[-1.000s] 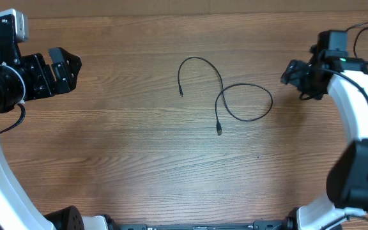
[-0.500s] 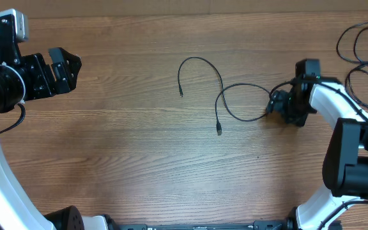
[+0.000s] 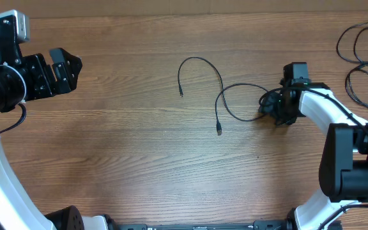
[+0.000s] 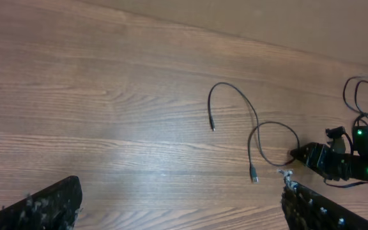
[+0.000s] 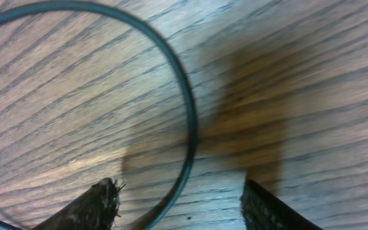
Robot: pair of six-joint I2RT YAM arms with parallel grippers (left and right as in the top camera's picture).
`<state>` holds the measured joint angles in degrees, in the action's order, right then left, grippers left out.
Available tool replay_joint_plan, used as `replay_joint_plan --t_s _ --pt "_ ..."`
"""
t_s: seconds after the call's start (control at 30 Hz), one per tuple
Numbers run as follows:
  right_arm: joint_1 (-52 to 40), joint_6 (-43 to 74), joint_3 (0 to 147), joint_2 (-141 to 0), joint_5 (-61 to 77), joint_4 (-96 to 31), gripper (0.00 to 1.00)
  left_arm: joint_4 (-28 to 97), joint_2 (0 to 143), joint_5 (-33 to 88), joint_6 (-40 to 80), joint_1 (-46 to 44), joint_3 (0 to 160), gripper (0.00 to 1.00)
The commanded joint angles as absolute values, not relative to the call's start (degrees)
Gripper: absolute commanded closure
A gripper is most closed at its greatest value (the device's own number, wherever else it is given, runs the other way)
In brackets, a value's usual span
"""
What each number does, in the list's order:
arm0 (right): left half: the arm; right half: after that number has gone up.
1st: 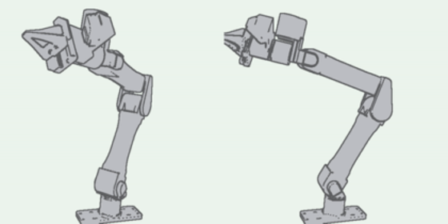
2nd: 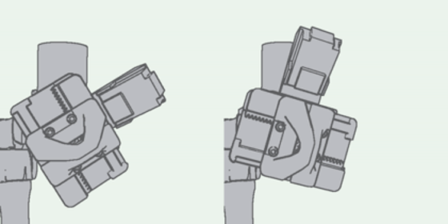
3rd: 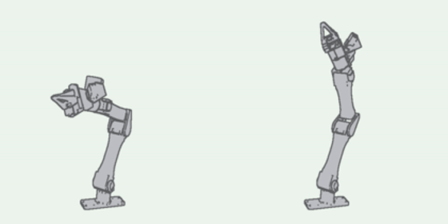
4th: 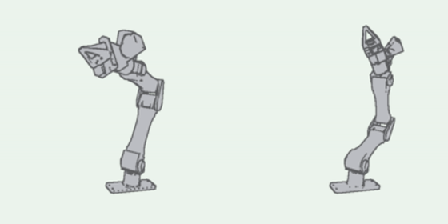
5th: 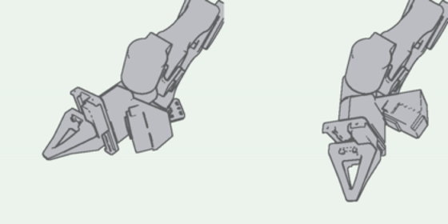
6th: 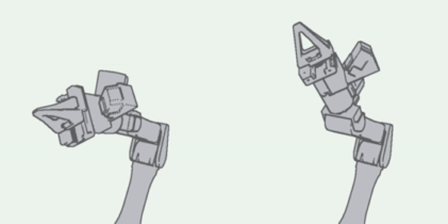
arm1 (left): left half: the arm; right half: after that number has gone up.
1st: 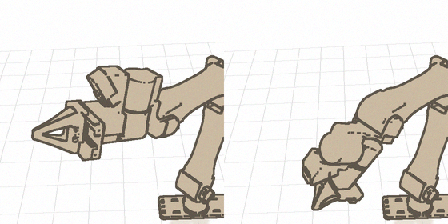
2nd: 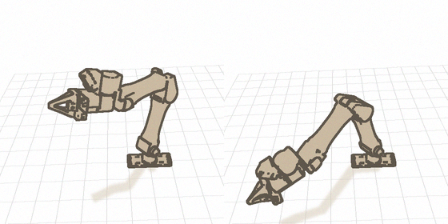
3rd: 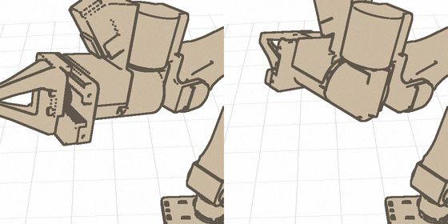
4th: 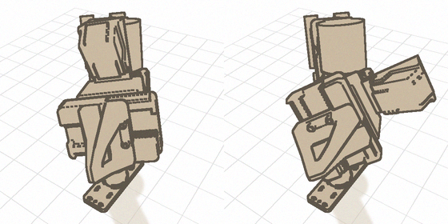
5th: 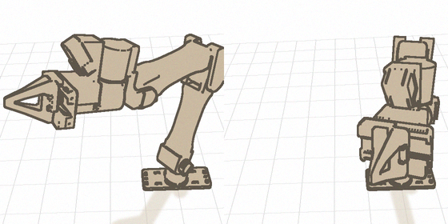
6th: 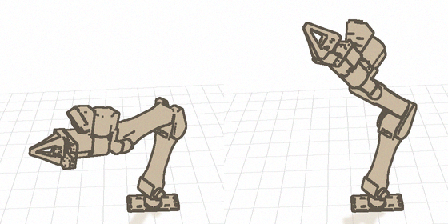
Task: Untangle cables
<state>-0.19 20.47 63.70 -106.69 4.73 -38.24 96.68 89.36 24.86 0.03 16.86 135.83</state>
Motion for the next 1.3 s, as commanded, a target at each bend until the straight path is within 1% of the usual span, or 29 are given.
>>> replay_joint_plan --t_s 0.0,0.13,0.23,0.3,0.43,0.77,0.87,1.07,1.1,1.13,1.17,1.2,1.23,1.27 --pt "-1.3 24.6 61.8 -111.4 3.4 -39.4 0.37 96.8 88.8 25.3 -0.1 16.4 134.3 0.01" --pt "-1.3 29.0 61.8 -113.7 -1.4 -42.2 0.4 96.6 88.8 25.4 -0.3 16.4 133.6 0.01" --pt "-1.3 31.3 61.8 -114.1 -3.5 -43.8 0.39 96.2 88.7 25.6 -0.3 16.4 133.6 0.01" --pt "-1.3 31.3 61.8 -114.2 -3.5 -43.8 0.37 96.2 88.7 25.6 -0.3 16.4 133.6 0.01" --pt "-1.3 31.7 61.8 -114.5 -4.0 -43.7 0.35 96.2 88.7 25.6 -0.3 16.4 133.6 0.01" --pt "-1.3 31.7 61.8 -118.7 -4.0 -42.3 0.35 96.8 88.7 25.6 -0.7 16.4 133.6 0.01" --pt "-1.3 31.7 61.8 -120.5 -4.0 -41.8 0.4 96.8 88.7 25.6 -0.7 16.4 133.6 0.01" --pt "-1.3 31.7 61.8 -121.6 -3.8 -40.6 0.4 96.8 88.7 25.6 -0.9 16.4 133.6 0.01" --pt "-1.3 31.7 61.8 -121.6 -3.8 -40.5 0.45 96.8 88.7 25.6 -0.9 16.4 133.6 0.01" --pt "-1.3 31.7 61.8 -121.6 -3.8 -40.3 0.58 96.8 88.7 25.6 -0.9 16.4 133.6 0.01" --pt "-1.3 31.7 61.8 -121.6 -3.8 -40.2 0.74 96.8 88.7 25.6 -0.9 16.4 133.6 0.01" --pt "-1.3 31.7 61.8 -121.6 -3.8 -40.2 0.92 96.8 88.7 25.6 -0.9 16.4 133.6 0.01" --pt "-1.3 31.7 61.8 -121.6 -3.8 -40.2 0.96 96.8 88.7 25.6 -0.9 16.4 133.6 0.0" --pt "-1.3 31.7 61.8 -121.6 -3.8 -40.1 0.96 96.8 88.7 25.6 -0.9 16.4 133.6 0.01"
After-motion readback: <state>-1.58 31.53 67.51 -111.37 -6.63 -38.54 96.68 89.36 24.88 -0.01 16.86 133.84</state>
